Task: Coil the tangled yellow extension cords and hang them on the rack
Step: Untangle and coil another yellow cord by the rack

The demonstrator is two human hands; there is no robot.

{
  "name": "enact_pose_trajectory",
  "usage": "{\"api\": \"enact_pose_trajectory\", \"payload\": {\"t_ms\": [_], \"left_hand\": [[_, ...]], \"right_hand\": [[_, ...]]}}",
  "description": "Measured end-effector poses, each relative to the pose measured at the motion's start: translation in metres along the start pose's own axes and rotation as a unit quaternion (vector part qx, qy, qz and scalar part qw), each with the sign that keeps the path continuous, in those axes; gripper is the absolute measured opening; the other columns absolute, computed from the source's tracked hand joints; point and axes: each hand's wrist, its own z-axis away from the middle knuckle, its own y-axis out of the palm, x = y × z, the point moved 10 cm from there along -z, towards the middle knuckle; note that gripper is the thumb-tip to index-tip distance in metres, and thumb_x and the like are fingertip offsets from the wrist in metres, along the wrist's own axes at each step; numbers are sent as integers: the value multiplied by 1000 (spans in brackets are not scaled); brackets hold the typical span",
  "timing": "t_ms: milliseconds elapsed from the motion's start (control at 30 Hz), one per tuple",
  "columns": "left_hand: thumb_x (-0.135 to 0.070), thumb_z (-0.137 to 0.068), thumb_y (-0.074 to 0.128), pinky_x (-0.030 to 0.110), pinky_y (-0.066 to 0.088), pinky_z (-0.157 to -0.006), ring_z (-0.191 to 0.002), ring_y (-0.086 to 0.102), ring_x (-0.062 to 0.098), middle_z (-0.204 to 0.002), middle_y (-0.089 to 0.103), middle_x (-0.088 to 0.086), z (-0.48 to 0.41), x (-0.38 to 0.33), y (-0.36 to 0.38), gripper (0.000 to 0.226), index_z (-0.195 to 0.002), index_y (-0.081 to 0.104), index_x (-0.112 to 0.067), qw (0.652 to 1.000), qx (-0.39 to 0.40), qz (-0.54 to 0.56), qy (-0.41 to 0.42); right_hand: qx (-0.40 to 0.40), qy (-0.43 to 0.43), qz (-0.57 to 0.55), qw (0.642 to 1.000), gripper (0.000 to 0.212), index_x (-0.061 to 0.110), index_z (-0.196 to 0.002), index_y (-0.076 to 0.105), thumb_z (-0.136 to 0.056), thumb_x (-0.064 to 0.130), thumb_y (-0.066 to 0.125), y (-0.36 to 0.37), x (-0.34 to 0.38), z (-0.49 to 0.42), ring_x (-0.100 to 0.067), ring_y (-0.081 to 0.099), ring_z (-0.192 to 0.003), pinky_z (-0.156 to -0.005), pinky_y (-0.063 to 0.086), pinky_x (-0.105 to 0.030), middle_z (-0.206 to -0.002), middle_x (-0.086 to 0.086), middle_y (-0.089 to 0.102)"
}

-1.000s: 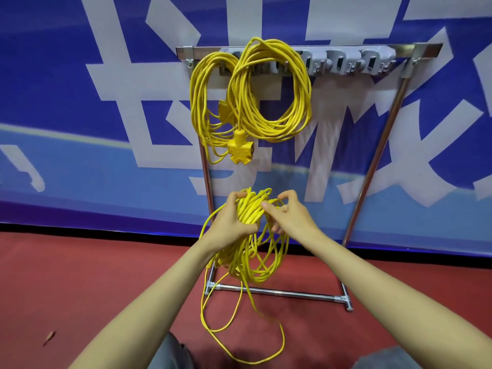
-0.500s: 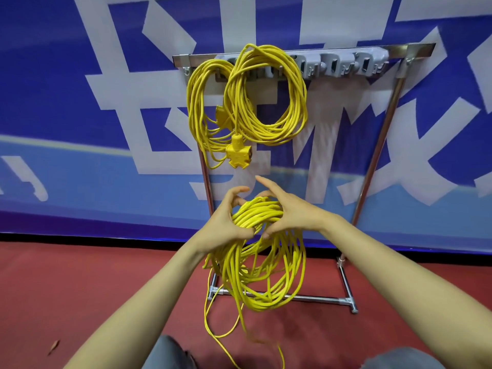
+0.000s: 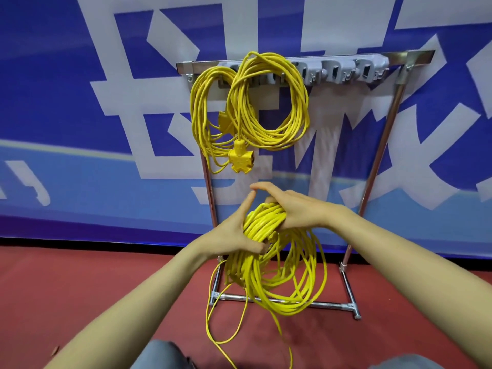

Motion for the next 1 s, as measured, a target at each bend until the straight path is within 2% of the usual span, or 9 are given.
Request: {"api": "enact_pose_trajectory", "payload": {"t_ms": [100, 167, 233, 300, 400, 567, 733, 867, 1000], "left_hand": [[17, -79, 67, 37, 53, -74, -83, 67, 27, -92, 69, 13, 0, -7, 2, 119, -150, -2, -50, 991, -24, 118, 60], [17, -79, 67, 37, 55, -74, -83, 68, 28, -94, 70, 14, -2, -4, -2, 118, -149, 2, -52, 984, -57, 148, 75], [14, -78, 70, 41, 56, -82, -86, 67, 28, -100, 71, 16, -3, 0, -9, 115, -149, 9, -53, 980, -92, 155, 81], [11, -77, 73, 37, 55, -85, -91, 67, 23, -113, 68, 14, -3, 1, -17, 108, -150, 17, -46, 977, -123, 148, 91], [2, -71, 78, 29, 54, -79, -92, 66, 16, -126, 61, 11, -7, 5, -33, 99, -148, 31, -39, 966, -176, 168, 85], [6, -69, 76, 31, 57, -80, -99, 67, 18, -121, 64, 8, -12, 16, -58, 94, -145, 37, -31, 927, -258, 263, 75], [19, -79, 62, 31, 56, -71, -85, 69, 20, -107, 66, 14, -15, 12, -71, 93, -150, 28, -31, 885, -289, 345, 119], [18, -81, 62, 33, 57, -69, -84, 68, 20, -96, 69, 9, -16, 5, -81, 96, -153, 21, -31, 873, -298, 362, 133], [15, -78, 66, 38, 57, -78, -86, 67, 21, -104, 66, 11, -20, -4, -89, 97, -152, 22, -30, 865, -319, 358, 148]], "right_hand": [[-14, -13, -14, 1000, 112, 38, -148, -5, -74, 16, 76, -10, -1, -3, -9, 62, -73, -68, 52, -31, -89, 2, 65], [-32, 3, -20, 999, 126, 47, -142, -22, -72, 21, 80, -16, -10, -4, -9, 65, -88, -80, 54, -31, -114, -2, 64], [-49, 39, -23, 998, 132, 53, -136, -27, -70, 21, 83, -19, -23, -2, -6, 61, -97, -85, 52, -27, -140, -6, 46], [-70, 66, -21, 995, 129, 52, -138, -23, -70, 23, 82, -18, -35, 6, -9, 52, -113, -90, 47, -25, -148, -3, 35], [-149, 80, -18, 985, 104, 35, -150, 2, -77, 27, 77, -19, -45, 25, -14, 36, -131, -104, 38, -33, -143, 0, 37], [-238, 77, -39, 967, 68, 20, -135, 41, -78, 38, 74, 6, -45, 49, -5, 47, -109, -96, 43, -30, -117, 5, 47], [-273, 167, -34, 947, 62, 19, -103, 44, -64, 51, 81, 45, -56, 70, -6, 48, -88, -76, 46, -28, -97, 9, 48], [-229, 275, -11, 934, 53, 24, -86, 37, -69, 62, 70, 77, -77, 74, -9, 52, -70, -68, 49, -35, -77, 12, 52], [-241, 334, -9, 911, 49, 25, -89, 55, -70, 70, 63, 81, -87, 71, -18, 62, -85, -71, 45, -33, -83, 9, 66]]}}
